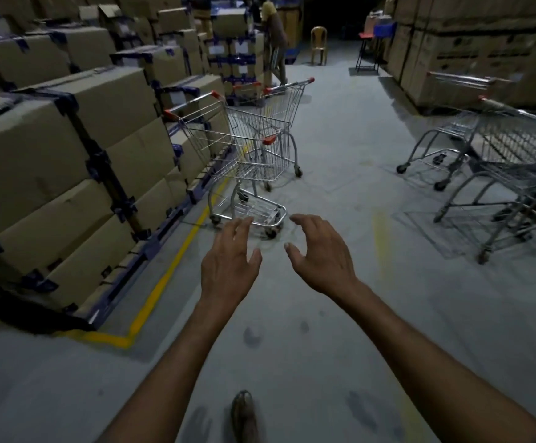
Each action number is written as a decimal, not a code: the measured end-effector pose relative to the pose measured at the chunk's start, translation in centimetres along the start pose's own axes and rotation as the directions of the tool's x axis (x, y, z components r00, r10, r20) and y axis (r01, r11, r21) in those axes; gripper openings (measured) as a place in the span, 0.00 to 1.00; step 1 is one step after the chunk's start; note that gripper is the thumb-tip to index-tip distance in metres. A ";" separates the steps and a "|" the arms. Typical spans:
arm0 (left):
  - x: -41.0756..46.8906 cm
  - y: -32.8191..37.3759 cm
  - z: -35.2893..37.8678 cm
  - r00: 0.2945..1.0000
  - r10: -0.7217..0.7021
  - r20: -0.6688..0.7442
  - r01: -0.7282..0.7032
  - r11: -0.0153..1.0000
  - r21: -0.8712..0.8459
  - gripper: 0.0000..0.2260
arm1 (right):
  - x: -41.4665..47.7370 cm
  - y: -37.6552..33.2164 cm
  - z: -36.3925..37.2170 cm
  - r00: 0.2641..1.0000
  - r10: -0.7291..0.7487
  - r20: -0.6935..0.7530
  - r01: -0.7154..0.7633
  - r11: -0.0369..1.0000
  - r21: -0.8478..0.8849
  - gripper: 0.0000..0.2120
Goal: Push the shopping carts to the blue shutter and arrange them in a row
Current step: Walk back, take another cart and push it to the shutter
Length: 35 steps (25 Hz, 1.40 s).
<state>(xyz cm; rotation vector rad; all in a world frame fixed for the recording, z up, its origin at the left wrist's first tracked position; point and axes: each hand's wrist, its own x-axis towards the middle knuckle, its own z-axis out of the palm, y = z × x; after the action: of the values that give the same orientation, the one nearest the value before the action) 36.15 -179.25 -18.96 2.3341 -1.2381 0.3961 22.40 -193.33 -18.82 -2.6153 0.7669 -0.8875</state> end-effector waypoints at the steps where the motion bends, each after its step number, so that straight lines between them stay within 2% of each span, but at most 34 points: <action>1: 2.2 -1.5 1.3 1.000 -0.017 0.005 0.017 1.000 -0.023 0.27 | 2.3 0.5 1.8 1.000 0.018 0.005 -0.018 0.999 0.034 0.25; 4: 9.4 -6.4 4.3 1.000 -0.009 -0.009 0.009 0.999 -0.031 0.25 | 10.0 1.3 7.0 0.999 0.052 0.001 -0.052 0.994 0.091 0.25; 10: 26.0 -15.9 7.9 0.998 0.052 -0.024 -0.051 0.998 0.026 0.25 | 25.6 0.4 14.7 0.998 0.062 -0.030 -0.061 0.997 0.048 0.25; 15: 36.3 -20.2 12.3 0.993 0.101 -0.055 -0.097 0.993 0.060 0.25 | 36.2 2.2 20.3 0.999 0.040 -0.025 -0.041 0.999 -0.020 0.24; 21: 48.7 -24.7 20.4 0.995 0.089 -0.036 -0.087 0.995 0.037 0.26 | 49.2 8.3 27.9 1.000 0.006 0.001 -0.006 0.999 -0.043 0.24; 25: 57.8 -26.8 25.2 0.997 0.079 0.009 -0.079 0.996 0.047 0.26 | 58.4 12.5 32.6 0.998 -0.003 0.063 0.003 1.000 -0.006 0.24; 29: 65.2 -29.1 29.6 0.993 0.014 0.120 -0.016 1.000 0.015 0.25 | 66.2 16.5 36.7 0.988 0.005 0.157 -0.002 1.000 -0.020 0.24; 32: 69.6 -30.8 33.4 0.976 0.071 0.207 -0.090 0.993 0.082 0.21 | 70.2 19.5 39.6 0.973 0.035 0.229 -0.023 0.998 -0.054 0.24; 35: 74.2 -32.3 37.6 0.954 0.076 0.291 -0.086 0.996 0.024 0.21 | 73.6 22.5 43.1 0.947 0.081 0.312 -0.043 0.991 -0.126 0.27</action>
<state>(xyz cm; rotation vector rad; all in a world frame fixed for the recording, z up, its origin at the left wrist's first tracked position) 105.37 -235.13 -25.75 2.4417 -1.4761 0.1025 89.98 -249.58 -25.96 -2.7220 0.8279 -0.3977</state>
